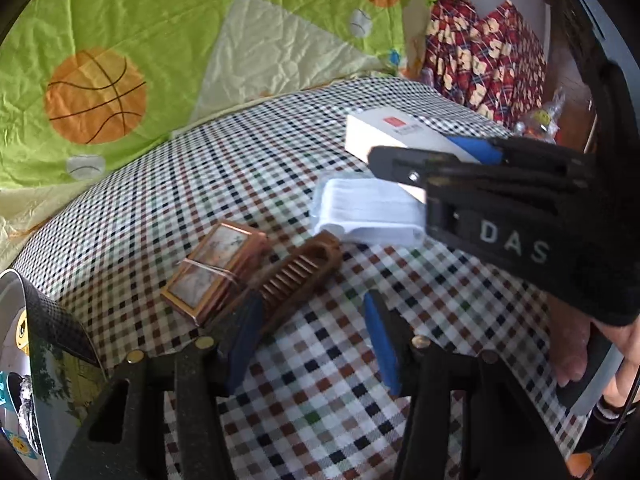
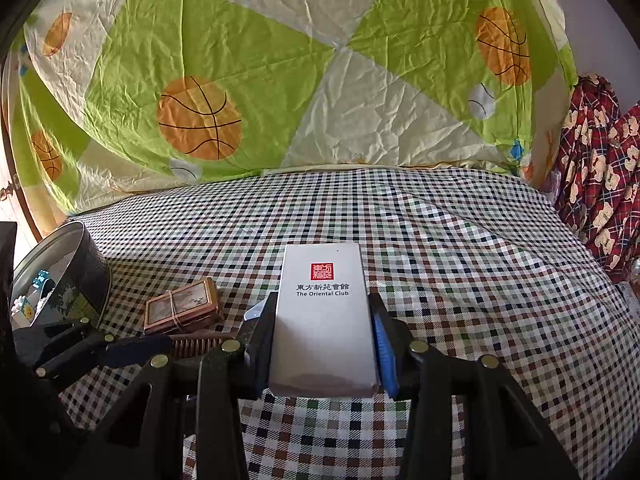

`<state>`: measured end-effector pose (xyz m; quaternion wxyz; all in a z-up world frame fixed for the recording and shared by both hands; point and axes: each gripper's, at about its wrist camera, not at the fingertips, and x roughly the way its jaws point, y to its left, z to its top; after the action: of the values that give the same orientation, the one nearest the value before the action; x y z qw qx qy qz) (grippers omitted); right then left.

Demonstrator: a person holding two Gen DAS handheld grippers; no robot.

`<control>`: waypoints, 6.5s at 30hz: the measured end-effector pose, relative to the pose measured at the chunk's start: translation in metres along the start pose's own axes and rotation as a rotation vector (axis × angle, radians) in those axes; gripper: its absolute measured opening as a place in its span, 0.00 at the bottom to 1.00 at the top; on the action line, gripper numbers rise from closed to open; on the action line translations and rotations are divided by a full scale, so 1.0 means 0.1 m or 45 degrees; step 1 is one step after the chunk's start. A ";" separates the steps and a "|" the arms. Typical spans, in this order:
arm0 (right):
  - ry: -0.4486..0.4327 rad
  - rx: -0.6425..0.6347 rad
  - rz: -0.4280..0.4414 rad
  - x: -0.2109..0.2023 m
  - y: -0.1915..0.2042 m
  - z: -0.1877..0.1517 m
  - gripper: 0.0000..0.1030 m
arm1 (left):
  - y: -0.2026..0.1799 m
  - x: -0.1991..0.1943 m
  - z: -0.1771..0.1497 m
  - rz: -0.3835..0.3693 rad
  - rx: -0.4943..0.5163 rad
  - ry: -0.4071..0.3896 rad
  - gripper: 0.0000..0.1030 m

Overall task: Organize rigid objects
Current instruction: 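Lower the left gripper onto the brown slatted wooden piece while the right holds the box, then close the left gripper on the brown slatted comb and lift it, then carry the comb and white box together over the metal tin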

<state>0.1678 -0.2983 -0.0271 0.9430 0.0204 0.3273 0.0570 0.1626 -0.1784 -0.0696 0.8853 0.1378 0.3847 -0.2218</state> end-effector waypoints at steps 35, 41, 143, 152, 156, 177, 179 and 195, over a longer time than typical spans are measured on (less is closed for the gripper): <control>-0.096 0.013 -0.043 -0.12 0.04 -0.04 0.43 | 0.06 0.10 0.06 0.047 -0.065 0.033 0.23; -0.116 0.008 -0.025 -0.15 0.05 -0.06 0.43 | 0.14 -0.03 0.04 0.118 -0.112 -0.054 0.23; -0.361 -0.072 0.189 -0.55 0.85 -0.21 0.43 | 0.66 -1.16 -0.61 0.585 -0.520 -0.669 0.23; -0.362 -0.098 0.216 -0.54 0.96 -0.23 0.43 | 0.70 -1.19 -0.64 0.578 -0.536 -0.683 0.23; -0.363 -0.110 0.229 -0.54 1.01 -0.23 0.43 | 0.71 -1.20 -0.65 0.582 -0.541 -0.686 0.23; -0.364 -0.150 0.280 -0.53 1.17 -0.23 0.43 | 0.83 -1.30 -0.77 0.589 -0.580 -0.693 0.23; -0.364 -0.153 0.288 -0.53 1.19 -0.23 0.43 | 0.84 -1.30 -0.77 0.584 -0.584 -0.693 0.23; -0.372 -0.178 0.317 -0.54 1.32 -0.24 0.43 | 0.92 -1.38 -0.86 0.546 -0.616 -0.712 0.23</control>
<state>0.0980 -0.1734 -0.0027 0.9652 0.0034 0.1772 0.1923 0.0712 -0.0236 -0.0176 0.9885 -0.0624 0.1332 0.0351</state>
